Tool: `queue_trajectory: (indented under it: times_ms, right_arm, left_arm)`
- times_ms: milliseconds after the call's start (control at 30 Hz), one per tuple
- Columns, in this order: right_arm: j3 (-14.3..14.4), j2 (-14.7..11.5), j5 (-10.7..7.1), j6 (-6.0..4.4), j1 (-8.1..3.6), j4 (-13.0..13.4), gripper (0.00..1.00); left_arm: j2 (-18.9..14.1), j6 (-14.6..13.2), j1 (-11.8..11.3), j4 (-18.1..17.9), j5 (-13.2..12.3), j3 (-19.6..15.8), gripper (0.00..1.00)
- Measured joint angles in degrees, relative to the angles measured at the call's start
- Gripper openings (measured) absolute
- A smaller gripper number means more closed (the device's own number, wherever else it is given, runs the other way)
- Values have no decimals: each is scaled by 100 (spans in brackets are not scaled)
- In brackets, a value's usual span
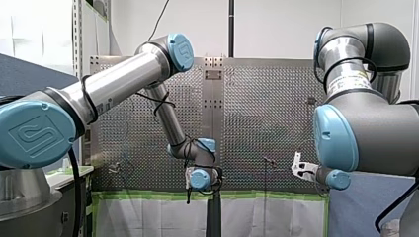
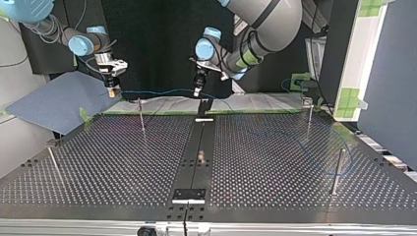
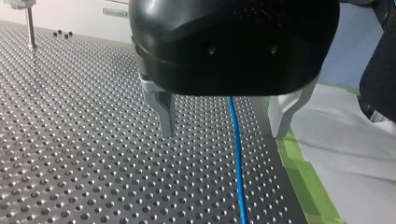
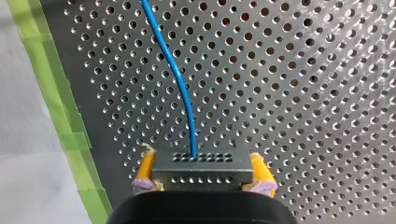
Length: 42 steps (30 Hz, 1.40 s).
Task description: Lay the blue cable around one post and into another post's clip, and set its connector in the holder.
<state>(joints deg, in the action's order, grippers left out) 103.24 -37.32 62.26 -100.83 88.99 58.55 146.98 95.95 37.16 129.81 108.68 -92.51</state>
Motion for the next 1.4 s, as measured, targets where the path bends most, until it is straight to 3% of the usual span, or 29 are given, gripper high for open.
queue_trajectory:
  times_ms: [200,267,300,367,433,467,533,1100,1133,1300,1400]
  right_arm:
    - [0,0,1,6,0,0,0]
    - [0,0,1,8,2,0,0]
    - [0,0,2,8,3,0,0]
    - [0,0,4,8,3,0,0]
    - [0,0,5,9,5,1,0]
    - [0,0,6,9,6,2,0]
    - [0,0,6,9,4,2,0]
    - [0,0,7,9,5,0,0]
    - [0,0,7,9,4,0,0]
    - [0,0,17,9,1,0,0]
    - [0,0,39,6,0,0,0]
  left_arm:
    - [0,-45,-39,-13,150,19,100]
    - [0,-76,-45,-15,194,20,89]
    - [0,-91,-46,-16,221,21,89]
    - [0,-126,-47,-20,290,23,75]
    - [0,-145,-47,-22,334,23,73]
    - [0,-153,-48,-23,352,22,65]
    - [0,-162,-49,-24,371,23,62]
    - [0,-174,-142,-32,403,48,62]
    - [0,-174,-142,-33,403,48,54]
    - [0,-205,-145,-1,403,45,51]
    - [0,-249,-145,29,402,45,45]
